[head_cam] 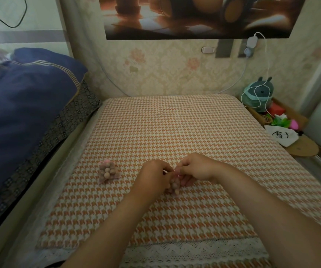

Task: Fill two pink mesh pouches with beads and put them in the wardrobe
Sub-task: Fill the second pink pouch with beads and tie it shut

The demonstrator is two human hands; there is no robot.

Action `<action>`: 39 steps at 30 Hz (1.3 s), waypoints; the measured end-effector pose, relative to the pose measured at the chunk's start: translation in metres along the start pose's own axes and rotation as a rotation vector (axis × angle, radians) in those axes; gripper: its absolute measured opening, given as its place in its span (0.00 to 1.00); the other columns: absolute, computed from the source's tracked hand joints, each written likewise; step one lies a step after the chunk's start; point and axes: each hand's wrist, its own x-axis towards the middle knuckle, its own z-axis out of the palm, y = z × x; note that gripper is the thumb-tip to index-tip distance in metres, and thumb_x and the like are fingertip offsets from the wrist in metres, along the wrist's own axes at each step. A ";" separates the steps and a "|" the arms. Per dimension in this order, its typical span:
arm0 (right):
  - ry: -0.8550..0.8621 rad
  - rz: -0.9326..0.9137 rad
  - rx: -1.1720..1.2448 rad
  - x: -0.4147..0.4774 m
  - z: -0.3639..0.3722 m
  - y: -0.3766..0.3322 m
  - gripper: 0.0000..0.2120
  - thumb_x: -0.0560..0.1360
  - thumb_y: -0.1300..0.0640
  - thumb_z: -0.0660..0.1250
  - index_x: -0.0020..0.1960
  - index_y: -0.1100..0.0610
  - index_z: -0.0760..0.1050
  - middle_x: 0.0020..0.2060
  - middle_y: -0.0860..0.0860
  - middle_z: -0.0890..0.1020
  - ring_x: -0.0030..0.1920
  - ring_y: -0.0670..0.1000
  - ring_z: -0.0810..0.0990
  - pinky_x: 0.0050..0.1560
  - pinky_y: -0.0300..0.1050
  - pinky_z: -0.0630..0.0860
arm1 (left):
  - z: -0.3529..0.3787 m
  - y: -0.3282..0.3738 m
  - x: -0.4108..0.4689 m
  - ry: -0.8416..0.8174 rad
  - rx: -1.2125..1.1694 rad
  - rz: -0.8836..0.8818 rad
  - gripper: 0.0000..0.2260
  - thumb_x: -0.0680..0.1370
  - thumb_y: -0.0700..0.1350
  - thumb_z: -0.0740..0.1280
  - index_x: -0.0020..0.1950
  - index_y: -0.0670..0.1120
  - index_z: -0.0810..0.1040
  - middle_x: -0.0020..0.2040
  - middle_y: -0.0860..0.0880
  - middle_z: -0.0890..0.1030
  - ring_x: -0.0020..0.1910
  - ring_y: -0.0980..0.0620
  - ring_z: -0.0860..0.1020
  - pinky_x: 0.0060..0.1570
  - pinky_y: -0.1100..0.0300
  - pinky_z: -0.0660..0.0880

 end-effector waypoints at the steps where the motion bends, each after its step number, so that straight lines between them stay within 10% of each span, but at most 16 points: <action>1: 0.008 0.006 0.018 0.000 0.000 0.000 0.10 0.83 0.60 0.66 0.55 0.65 0.83 0.42 0.57 0.86 0.41 0.52 0.85 0.47 0.45 0.84 | 0.000 0.000 0.000 0.005 0.013 -0.012 0.04 0.77 0.47 0.71 0.46 0.51 0.86 0.37 0.54 0.84 0.32 0.63 0.78 0.31 0.77 0.70; 7: 0.047 0.047 -0.018 -0.003 0.000 -0.003 0.07 0.79 0.59 0.71 0.46 0.61 0.86 0.36 0.54 0.87 0.38 0.51 0.87 0.40 0.44 0.84 | 0.000 -0.001 -0.002 0.028 0.159 -0.070 0.04 0.78 0.50 0.67 0.45 0.54 0.80 0.38 0.55 0.82 0.38 0.57 0.79 0.39 0.58 0.78; 29: 0.299 0.092 0.038 -0.005 0.000 -0.004 0.05 0.78 0.61 0.71 0.47 0.63 0.83 0.41 0.57 0.87 0.38 0.53 0.89 0.44 0.53 0.85 | 0.020 0.002 0.008 0.274 -0.225 -0.425 0.06 0.80 0.44 0.63 0.44 0.46 0.76 0.40 0.51 0.78 0.37 0.58 0.73 0.31 0.63 0.67; 39: 0.209 0.144 0.058 0.000 0.004 0.000 0.08 0.78 0.61 0.70 0.41 0.61 0.81 0.40 0.60 0.88 0.41 0.58 0.89 0.26 0.42 0.73 | 0.023 -0.002 0.011 0.269 -0.214 -0.510 0.07 0.80 0.46 0.63 0.43 0.47 0.76 0.39 0.52 0.78 0.38 0.53 0.76 0.31 0.60 0.67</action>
